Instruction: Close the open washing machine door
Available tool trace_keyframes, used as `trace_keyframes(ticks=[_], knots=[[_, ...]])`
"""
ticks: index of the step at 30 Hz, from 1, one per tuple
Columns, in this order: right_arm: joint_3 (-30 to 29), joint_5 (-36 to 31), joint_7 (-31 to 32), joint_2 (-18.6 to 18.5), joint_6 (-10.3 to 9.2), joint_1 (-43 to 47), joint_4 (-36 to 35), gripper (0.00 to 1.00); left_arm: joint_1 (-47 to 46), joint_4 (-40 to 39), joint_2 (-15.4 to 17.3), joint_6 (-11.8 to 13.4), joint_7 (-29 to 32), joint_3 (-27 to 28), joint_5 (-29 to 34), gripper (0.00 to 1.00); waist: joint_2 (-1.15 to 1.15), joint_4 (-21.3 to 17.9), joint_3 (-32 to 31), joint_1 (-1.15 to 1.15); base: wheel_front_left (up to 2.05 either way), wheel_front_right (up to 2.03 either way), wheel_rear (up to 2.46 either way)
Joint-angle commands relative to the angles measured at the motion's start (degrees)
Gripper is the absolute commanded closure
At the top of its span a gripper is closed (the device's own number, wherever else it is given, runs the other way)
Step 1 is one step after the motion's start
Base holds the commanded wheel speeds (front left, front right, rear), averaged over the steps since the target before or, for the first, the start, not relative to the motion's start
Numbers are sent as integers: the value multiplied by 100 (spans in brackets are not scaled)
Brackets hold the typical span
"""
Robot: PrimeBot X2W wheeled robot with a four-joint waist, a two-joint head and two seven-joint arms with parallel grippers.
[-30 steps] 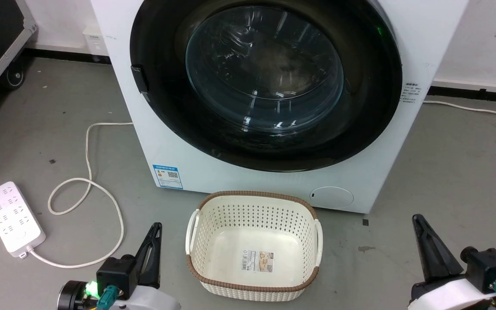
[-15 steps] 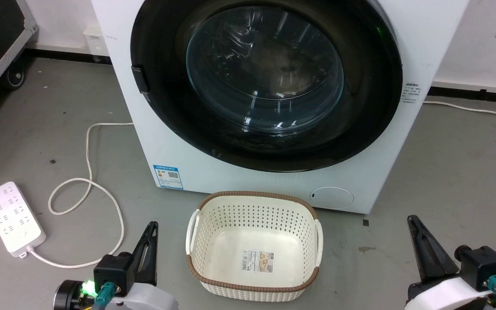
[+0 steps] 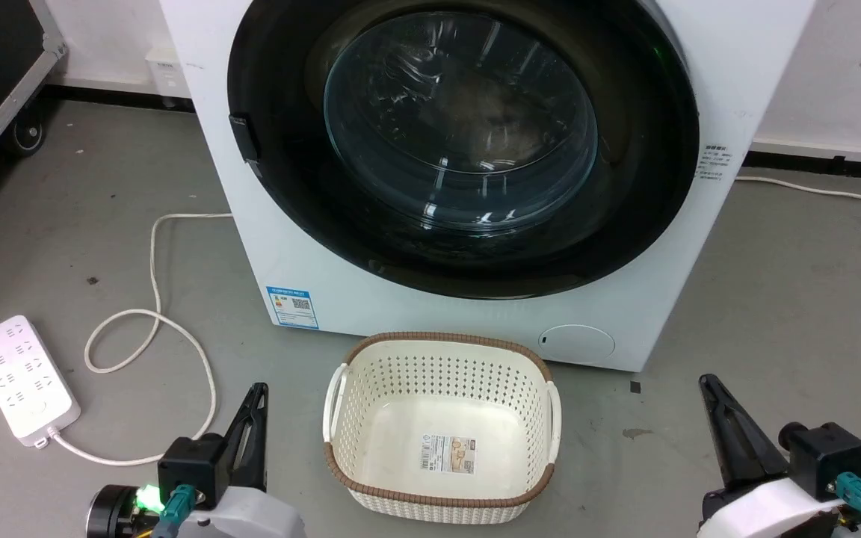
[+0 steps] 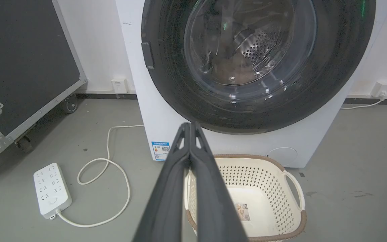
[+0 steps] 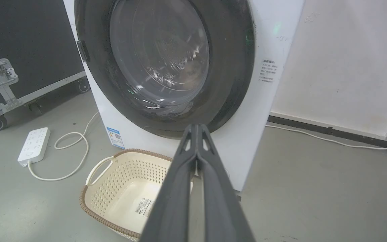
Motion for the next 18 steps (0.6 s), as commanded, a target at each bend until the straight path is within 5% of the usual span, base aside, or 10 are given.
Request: trace_keyframes(ticks=[1, 18], knots=[[13, -44, 40, 33, -4, -87, -45, 100, -76, -40, -31, 43, 40, 30, 56, 100, 0, 1, -1, 0, 0, 0, 0], [94, -134, 263, 47, -4, -118, -87, 100, -94, -141, -65, 76, 262, 149, 150, 100, 0, 9, -9, 0, 0, 0, 0]])
